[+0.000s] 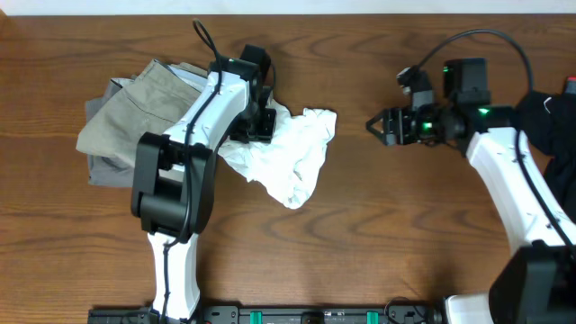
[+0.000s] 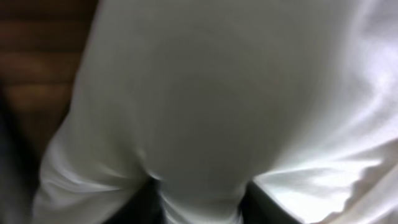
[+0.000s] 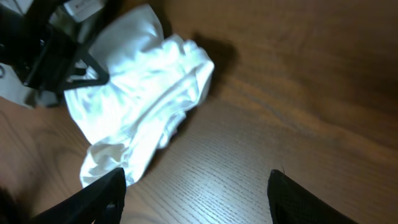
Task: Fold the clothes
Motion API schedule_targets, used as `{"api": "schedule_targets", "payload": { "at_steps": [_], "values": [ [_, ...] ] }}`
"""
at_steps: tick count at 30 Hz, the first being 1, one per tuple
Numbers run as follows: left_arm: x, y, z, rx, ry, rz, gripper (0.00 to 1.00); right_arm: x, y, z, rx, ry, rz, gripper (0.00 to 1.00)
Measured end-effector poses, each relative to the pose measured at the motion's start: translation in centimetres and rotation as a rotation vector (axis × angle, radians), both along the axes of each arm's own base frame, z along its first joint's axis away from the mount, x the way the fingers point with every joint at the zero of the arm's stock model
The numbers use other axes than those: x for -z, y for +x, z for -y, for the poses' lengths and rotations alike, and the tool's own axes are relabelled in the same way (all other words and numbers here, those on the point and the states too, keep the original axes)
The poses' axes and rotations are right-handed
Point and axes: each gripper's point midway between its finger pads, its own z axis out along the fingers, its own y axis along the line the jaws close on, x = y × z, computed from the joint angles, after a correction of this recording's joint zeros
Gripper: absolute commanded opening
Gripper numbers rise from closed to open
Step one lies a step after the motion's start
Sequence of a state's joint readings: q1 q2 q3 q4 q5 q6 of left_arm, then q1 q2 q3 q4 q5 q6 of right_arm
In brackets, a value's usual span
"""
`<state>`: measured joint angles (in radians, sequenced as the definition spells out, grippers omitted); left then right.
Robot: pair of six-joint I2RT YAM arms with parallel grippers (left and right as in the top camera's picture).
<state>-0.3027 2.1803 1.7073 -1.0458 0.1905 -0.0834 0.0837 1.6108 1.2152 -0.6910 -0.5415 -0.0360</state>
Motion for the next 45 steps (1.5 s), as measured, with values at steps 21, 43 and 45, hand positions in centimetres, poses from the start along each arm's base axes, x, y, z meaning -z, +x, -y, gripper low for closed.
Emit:
{"api": "schedule_targets", "payload": {
  "at_steps": [21,43,45],
  "values": [
    [-2.0,-6.9,13.4,0.138,-0.397,-0.199,0.26,7.3,-2.9,-5.7,-0.187,-0.040,-0.196,0.14],
    [-0.2,-3.8,6.9,-0.027,-0.169,-0.140,0.52,11.4,-6.7,3.4,0.034,-0.180,-0.537,0.32],
    [-0.3,-4.1,7.0,-0.029,-0.179,-0.157,0.52,9.9,-7.0,0.6,-0.105,-0.013,-0.494,0.34]
  ]
}}
